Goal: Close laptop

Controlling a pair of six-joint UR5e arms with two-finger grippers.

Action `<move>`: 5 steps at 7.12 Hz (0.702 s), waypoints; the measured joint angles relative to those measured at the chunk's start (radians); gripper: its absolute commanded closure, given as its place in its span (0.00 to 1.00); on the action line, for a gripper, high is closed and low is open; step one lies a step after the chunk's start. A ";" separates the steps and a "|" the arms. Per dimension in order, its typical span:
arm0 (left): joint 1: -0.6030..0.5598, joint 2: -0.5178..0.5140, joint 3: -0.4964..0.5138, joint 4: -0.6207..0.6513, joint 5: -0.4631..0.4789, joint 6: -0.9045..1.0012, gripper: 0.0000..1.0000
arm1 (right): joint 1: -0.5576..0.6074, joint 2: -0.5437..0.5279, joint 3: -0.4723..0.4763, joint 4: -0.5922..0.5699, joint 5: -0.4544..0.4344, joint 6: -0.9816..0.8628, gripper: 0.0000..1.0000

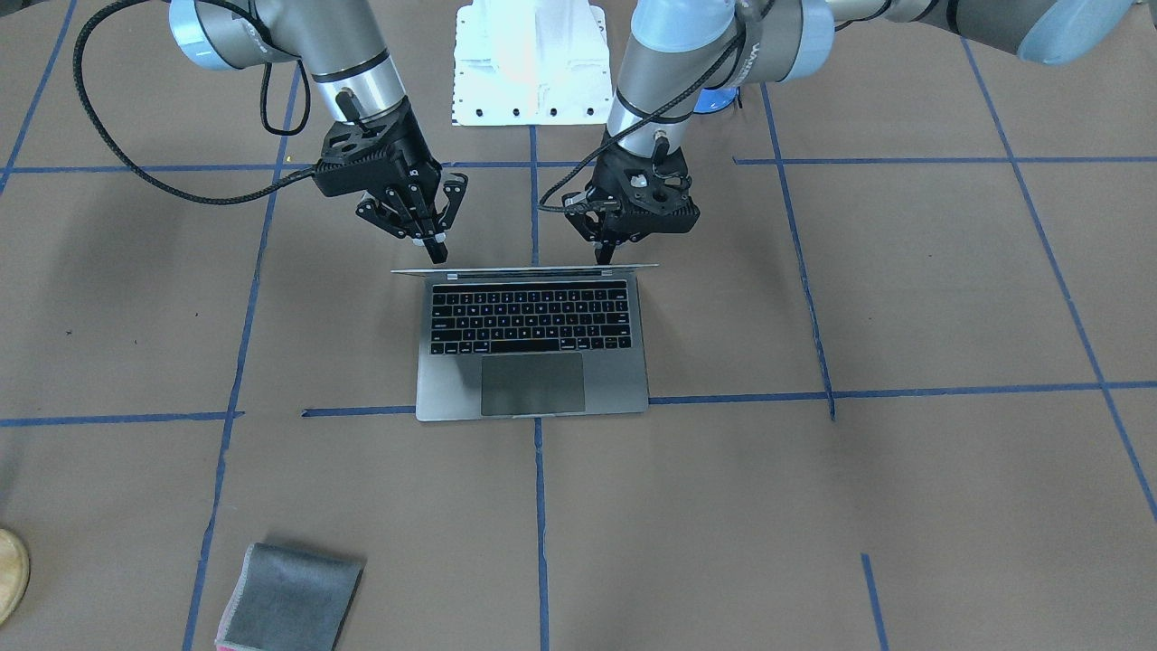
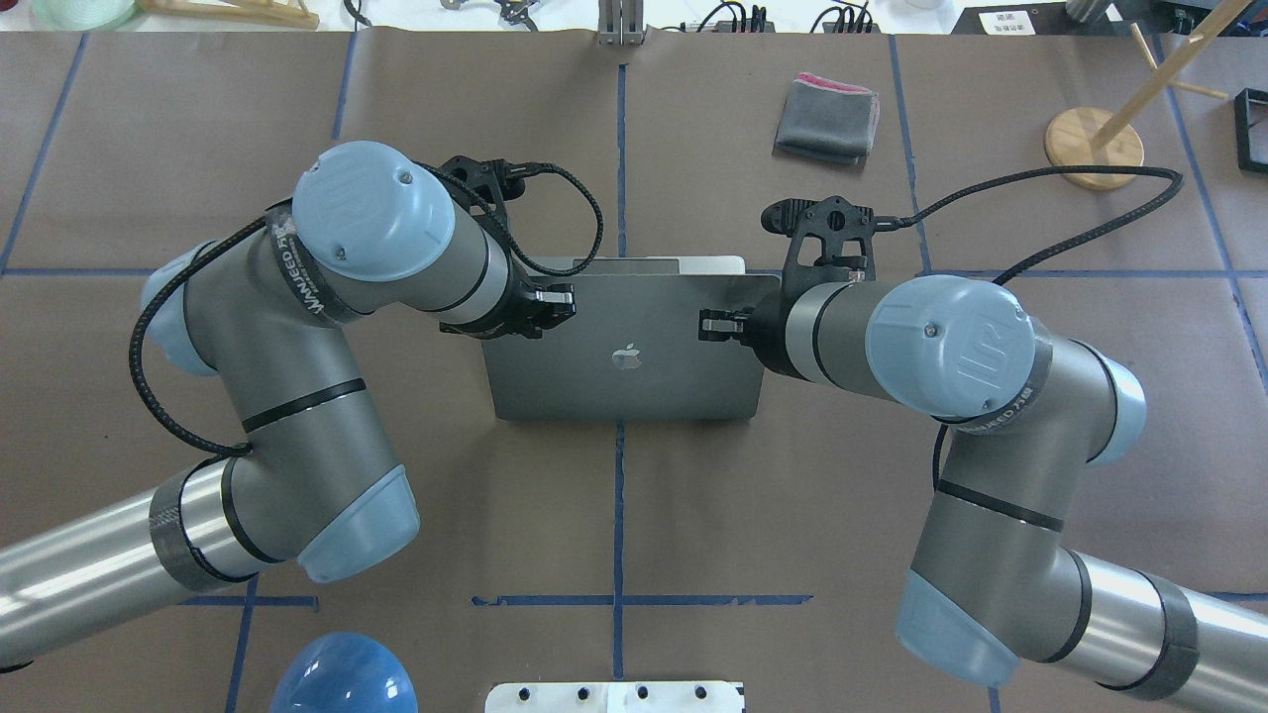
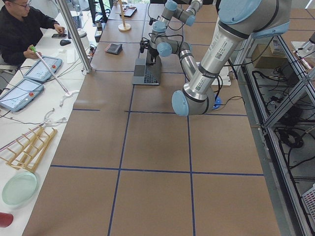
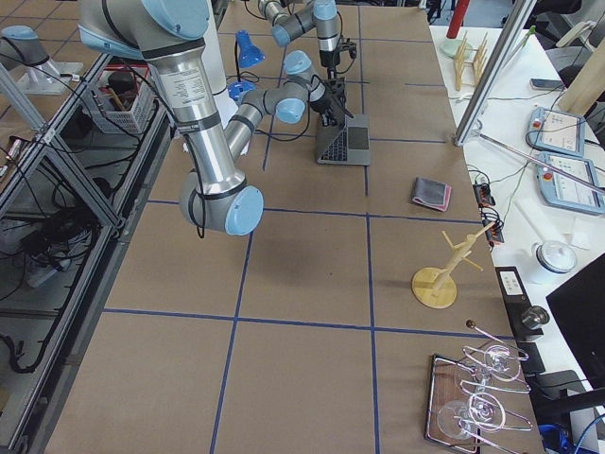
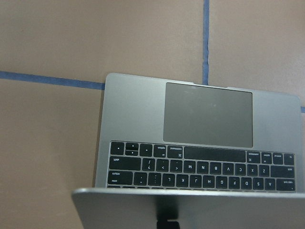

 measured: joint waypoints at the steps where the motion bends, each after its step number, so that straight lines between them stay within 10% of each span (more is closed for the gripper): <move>1: -0.003 -0.019 0.044 -0.025 0.000 0.001 1.00 | 0.008 0.016 -0.029 0.001 0.008 -0.008 1.00; 5: -0.025 -0.033 0.138 -0.097 0.000 0.021 1.00 | 0.041 0.125 -0.203 0.010 0.036 -0.018 1.00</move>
